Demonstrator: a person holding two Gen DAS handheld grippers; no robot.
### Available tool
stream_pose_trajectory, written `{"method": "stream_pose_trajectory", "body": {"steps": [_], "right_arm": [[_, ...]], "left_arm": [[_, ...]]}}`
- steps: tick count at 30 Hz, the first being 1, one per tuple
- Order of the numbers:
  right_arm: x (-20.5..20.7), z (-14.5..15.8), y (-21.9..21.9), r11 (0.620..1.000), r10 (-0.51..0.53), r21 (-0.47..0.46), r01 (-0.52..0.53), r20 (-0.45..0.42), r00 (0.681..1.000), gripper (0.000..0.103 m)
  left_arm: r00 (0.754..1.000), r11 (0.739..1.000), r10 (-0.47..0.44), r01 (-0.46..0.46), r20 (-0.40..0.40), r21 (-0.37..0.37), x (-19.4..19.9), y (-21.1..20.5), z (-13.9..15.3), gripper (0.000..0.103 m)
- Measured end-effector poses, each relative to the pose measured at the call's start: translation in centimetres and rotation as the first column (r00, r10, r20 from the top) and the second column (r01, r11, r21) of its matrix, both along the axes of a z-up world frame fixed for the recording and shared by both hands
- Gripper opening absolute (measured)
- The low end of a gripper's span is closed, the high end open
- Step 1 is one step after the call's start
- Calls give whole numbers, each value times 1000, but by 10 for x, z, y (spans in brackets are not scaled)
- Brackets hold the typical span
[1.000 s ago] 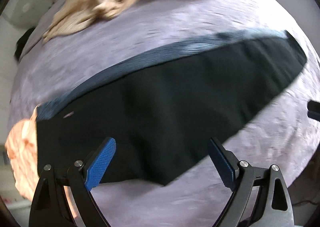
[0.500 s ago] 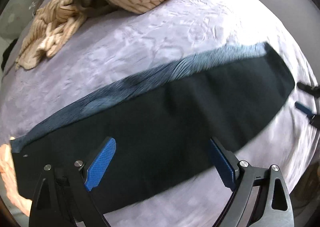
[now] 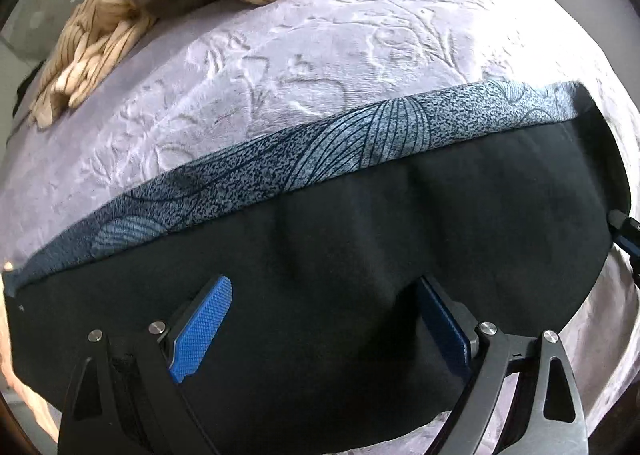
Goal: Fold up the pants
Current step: 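Press the folded trousers flat with the right tool and release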
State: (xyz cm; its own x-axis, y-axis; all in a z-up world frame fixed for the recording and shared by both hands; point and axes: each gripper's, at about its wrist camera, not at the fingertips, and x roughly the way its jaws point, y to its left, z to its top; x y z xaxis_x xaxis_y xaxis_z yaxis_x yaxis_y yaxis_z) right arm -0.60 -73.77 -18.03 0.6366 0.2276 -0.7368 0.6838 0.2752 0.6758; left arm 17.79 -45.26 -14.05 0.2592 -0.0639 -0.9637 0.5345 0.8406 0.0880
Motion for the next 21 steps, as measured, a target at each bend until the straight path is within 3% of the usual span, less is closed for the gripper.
{"method": "stream_pose_trajectory", "body": {"steps": [2,6,9,12,15,18,21], "right_arm": [[-4,-2,2,1000,-7,3,7,10,1000,10],[-6,10,2,999,11,-38,-13,-53,999,12],[-14,38,3,992,-48,-123,38,-81,996,17],[-4,67,8,973,-6,-232,1,-20,1000,17],[52,77,15,936,163,-312,-160,-19,987,17],[94,67,11,924,224,-318,-212,1,975,17],[120,45,-3,922,225,-313,-228,-45,973,17]], "left_arm": [[1000,1000,-27,27,10,13,-3,-2,1,94],[999,999,-35,35,0,32,-3,-5,6,94],[998,999,-38,38,49,7,3,-7,23,94],[997,999,11,-9,71,-31,19,-6,33,94],[997,998,60,-59,51,-24,37,-8,25,94],[997,998,69,-69,21,11,35,-8,6,94],[998,998,63,-63,29,2,27,-5,2,94]]}}
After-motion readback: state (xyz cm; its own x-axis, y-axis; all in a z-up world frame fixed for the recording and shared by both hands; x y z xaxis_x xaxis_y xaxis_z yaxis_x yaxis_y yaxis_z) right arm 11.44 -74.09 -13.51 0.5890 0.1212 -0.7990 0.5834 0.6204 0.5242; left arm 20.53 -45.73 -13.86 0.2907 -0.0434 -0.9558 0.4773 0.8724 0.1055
